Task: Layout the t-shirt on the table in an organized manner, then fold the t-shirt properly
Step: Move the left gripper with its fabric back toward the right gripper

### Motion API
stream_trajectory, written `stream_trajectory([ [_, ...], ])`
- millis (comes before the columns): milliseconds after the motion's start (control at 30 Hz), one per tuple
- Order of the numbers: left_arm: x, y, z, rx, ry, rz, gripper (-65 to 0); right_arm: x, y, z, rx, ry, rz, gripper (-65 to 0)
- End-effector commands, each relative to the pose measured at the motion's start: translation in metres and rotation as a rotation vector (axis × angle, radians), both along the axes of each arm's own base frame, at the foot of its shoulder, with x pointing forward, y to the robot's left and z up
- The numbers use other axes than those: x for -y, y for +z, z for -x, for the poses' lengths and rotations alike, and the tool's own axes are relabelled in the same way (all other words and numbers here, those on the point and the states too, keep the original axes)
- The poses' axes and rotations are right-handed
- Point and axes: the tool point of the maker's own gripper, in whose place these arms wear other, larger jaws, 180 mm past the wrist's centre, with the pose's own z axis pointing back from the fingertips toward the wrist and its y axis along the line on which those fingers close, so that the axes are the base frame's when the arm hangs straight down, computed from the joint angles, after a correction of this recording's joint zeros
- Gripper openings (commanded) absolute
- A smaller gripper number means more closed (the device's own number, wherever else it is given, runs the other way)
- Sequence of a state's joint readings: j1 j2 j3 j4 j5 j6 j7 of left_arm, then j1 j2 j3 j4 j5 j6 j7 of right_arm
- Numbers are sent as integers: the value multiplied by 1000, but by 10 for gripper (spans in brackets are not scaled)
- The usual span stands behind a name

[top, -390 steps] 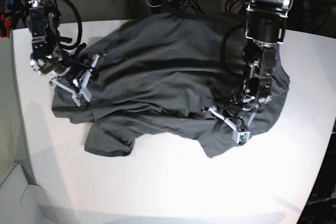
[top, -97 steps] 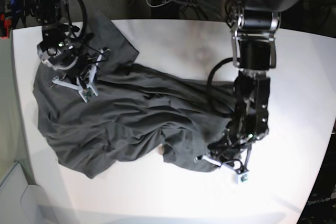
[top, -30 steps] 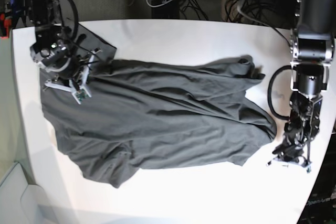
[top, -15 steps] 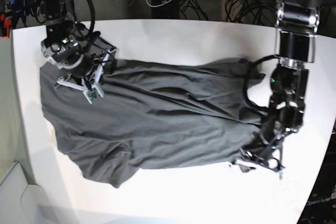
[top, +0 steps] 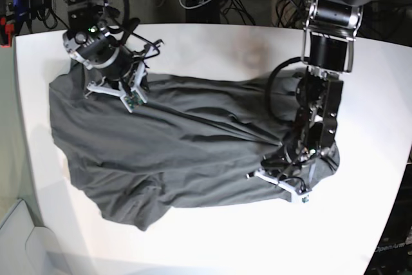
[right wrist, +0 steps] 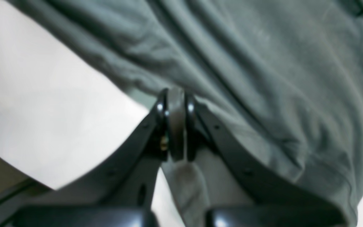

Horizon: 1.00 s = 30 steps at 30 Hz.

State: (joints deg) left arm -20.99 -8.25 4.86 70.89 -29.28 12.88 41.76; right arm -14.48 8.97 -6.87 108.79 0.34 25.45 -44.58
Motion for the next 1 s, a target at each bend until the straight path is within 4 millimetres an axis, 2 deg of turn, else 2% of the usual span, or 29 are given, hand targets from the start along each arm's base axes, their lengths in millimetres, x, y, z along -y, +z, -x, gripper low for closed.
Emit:
stream_trajectory([
  [0,-7,13,-12,45,17,-20,-647,-3,10,-5,37,2,-21,-650],
  [100,-16,-3,-13,35,42,-78,-647,-4,4,4,14,1,-23,-650],
  [167,-12,-15,-15,46,59,-95,-647,-6,8,6,21,5,-27,-650],
  [233,-12,-25,-19,70,79,-127,-647,-17,4,15,1,29,-41,-650],
  [333,-4,-31,-31,99,94,-153,-647,-26,5,26,-6,55,-52,-650],
  [500,-3,-39,-56,157,139,-202,-647,-36,0,43,-40,79,-66,-650],
  [633,-10,-16,-86,284,191,-260,-647,-36,-5,54,-67,78,-68,-650],
  [700,-11,10,-103,358,210,-268,-647,-36,-6,56,-74,78,-68,-650],
  [767,-11,24,-112,380,219,-253,-647,-35,-6,55,-72,77,-66,-650],
  [867,-3,46,-119,390,207,-212,-647,-34,-5,53,-67,76,-64,-650],
  [967,7,50,-105,322,152,-150,-647,-34,-5,53,-64,75,-64,-650],
])
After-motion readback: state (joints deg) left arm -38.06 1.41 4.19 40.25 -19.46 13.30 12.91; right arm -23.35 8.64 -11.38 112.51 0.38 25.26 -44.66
